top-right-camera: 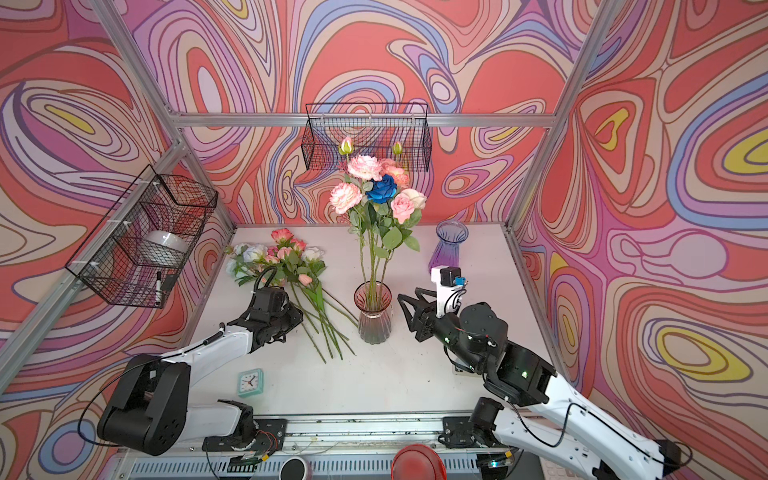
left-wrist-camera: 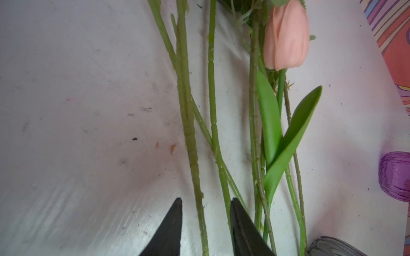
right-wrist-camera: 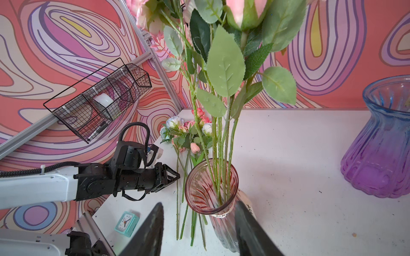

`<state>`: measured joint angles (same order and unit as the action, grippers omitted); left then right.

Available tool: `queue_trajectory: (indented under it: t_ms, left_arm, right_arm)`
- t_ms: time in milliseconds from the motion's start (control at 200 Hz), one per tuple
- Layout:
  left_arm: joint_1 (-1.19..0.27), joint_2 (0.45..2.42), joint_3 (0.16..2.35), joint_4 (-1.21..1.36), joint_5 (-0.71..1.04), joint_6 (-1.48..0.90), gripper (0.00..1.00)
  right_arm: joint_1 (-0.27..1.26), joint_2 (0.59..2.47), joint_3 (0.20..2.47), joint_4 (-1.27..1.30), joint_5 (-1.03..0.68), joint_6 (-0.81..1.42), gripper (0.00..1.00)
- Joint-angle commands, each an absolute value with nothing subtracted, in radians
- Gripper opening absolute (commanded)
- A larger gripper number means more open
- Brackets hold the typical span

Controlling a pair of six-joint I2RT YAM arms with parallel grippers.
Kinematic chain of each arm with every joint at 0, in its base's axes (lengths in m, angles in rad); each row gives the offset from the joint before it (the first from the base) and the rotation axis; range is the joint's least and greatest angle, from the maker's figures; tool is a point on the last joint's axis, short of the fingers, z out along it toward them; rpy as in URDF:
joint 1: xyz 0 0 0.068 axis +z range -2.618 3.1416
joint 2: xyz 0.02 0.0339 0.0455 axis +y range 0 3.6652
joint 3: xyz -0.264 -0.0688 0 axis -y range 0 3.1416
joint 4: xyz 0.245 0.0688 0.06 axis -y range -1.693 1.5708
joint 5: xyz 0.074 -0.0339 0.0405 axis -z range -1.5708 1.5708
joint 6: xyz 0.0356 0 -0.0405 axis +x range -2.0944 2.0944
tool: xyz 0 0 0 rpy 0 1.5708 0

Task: Arrange the flowers into the vase
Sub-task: 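Grasp another pink rose stem at the pile with the left gripper, then lift the pink rose with the left gripper while the right moves toward it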

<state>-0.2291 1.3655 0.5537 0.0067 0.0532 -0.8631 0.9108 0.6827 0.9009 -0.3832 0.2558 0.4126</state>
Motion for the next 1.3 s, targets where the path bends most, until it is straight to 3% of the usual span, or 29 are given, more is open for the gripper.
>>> queue_trajectory:
  t_ms: [0,190,396,961,1156,1297]
  left_arm:
    - [-0.223,1.406,0.558,0.037,0.047,-0.879,0.27]
    - [-0.218,1.429,0.551,0.025,0.007,-0.887,0.2]
    - [-0.213,1.389,0.553,0.026,-0.011,-0.882,0.0]
    - [-0.215,0.823,0.75,-0.309,-0.086,-0.779,0.0]
    - [-0.215,0.699,0.812,-0.288,0.052,-0.751,0.0]
    - [-0.215,0.632,0.819,-0.137,0.279,-0.72,0.0]
  right_arm:
    - [0.91,0.679,0.892,-0.4,0.27,0.411,0.52]
    - [0.91,0.674,0.891,-0.405,0.274,0.41,0.52]
    - [0.909,0.678,0.896,-0.405,0.273,0.41,0.52]
    - [0.908,0.691,0.916,-0.389,0.261,0.415,0.56]
    - [0.909,0.696,0.928,-0.376,0.236,0.416,0.59]
    - [0.91,0.689,0.931,-0.338,0.163,0.403,0.61]
